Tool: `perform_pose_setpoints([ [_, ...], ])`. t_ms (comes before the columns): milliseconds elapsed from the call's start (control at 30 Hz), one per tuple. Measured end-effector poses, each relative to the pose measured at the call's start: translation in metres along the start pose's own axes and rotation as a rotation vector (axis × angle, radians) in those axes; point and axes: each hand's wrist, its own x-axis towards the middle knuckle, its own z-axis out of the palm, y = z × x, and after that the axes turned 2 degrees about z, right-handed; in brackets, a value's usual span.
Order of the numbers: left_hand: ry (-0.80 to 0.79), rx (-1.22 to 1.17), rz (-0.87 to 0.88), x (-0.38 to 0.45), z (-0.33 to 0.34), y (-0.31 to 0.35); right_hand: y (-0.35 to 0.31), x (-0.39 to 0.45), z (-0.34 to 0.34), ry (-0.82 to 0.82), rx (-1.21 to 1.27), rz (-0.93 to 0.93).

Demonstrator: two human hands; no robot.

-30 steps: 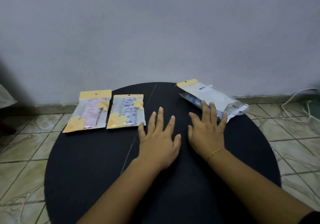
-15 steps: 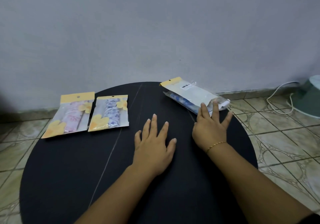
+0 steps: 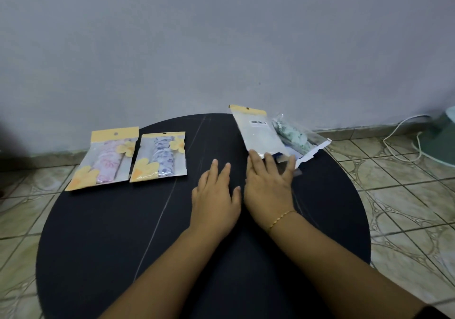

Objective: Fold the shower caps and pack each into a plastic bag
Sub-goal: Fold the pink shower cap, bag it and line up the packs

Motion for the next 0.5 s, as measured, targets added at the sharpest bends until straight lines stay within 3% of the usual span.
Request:
perform_pose_setpoints([
  [100,0.039,-0.031,0.014,0.0,-0.004,-0.003,-0.016,-0.012,-0.007,-0.009,0.051,-0.05],
  [233,0.084,0.11,0.065,-0.005,-0.012,-0.017,-0.034,-0.029,-0.017,-0.113,0.132,-0.091],
  [367,0.07,0.163,0.171,-0.018,-0.023,-0.03,-0.049,-0.042,-0.036,-0.308,0.322,-0.211],
  [500,0.054,0.045,0.21,-0.033,-0.032,-0.052,-0.052,-0.054,-0.054,-0.243,0.592,-0.207],
])
